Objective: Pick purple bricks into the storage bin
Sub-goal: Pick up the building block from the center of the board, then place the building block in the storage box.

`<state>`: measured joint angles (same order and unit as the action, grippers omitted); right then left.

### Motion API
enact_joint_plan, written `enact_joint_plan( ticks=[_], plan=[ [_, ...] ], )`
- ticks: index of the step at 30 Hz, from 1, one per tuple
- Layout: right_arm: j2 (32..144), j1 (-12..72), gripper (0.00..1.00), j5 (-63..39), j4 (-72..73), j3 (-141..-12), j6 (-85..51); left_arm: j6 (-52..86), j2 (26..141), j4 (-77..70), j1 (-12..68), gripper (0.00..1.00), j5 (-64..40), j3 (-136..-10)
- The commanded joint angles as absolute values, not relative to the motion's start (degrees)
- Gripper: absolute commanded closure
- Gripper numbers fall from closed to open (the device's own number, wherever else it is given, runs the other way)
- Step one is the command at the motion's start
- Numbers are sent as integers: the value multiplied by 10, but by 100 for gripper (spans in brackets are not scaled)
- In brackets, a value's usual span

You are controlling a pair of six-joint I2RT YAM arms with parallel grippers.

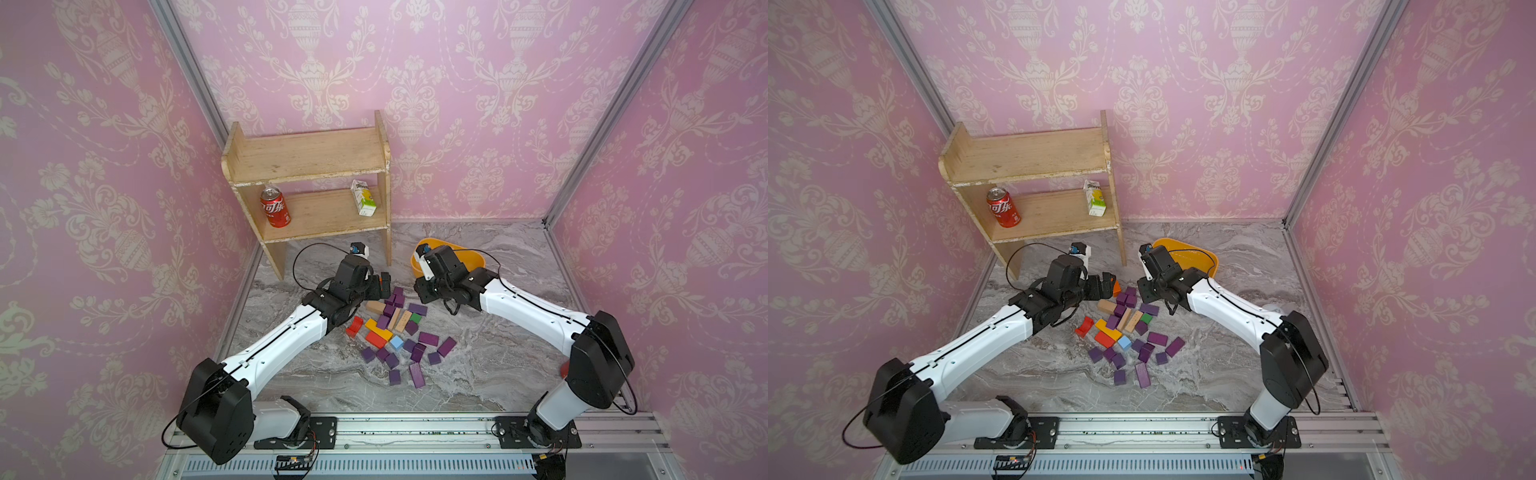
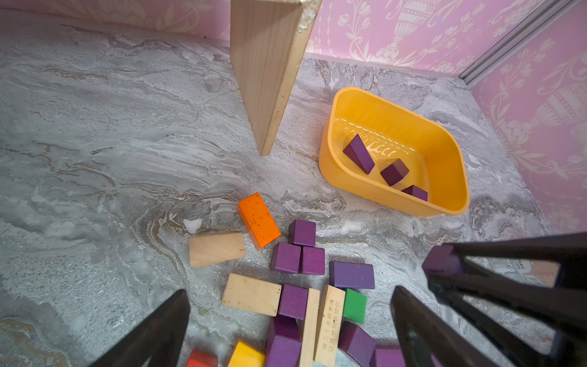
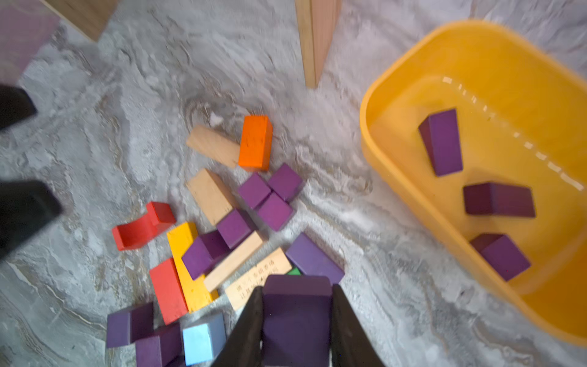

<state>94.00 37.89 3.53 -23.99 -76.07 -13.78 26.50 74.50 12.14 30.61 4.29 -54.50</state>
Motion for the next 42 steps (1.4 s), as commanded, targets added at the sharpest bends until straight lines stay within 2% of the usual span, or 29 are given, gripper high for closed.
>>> enact_joint_plan(
  ticks=[1, 14, 15, 18, 20, 21, 31, 42],
  plan=[
    [977, 352, 77, 49, -274, -802, -104, 262, 718, 141, 304, 1, 45, -541],
    [1067, 244, 77, 35, -285, -914, -128, 256, 674, 159, 304, 1, 72, -528],
    [1070, 238, 72, 36, -287, -919, -132, 256, 674, 159, 304, 1, 73, -528],
    [1069, 225, 37, 37, -293, -928, -133, 257, 677, 158, 304, 1, 72, -530],
    [1055, 224, 25, 50, -289, -919, -129, 258, 680, 159, 304, 1, 70, -534],
    [1046, 223, 23, 55, -285, -912, -124, 258, 680, 159, 304, 1, 69, -536],
    [914, 223, 22, 51, -268, -806, -118, 246, 694, 152, 304, 1, 75, -545],
    [742, 222, 16, 121, -256, -622, -79, 249, 728, 126, 304, 1, 43, -563]
  ],
)
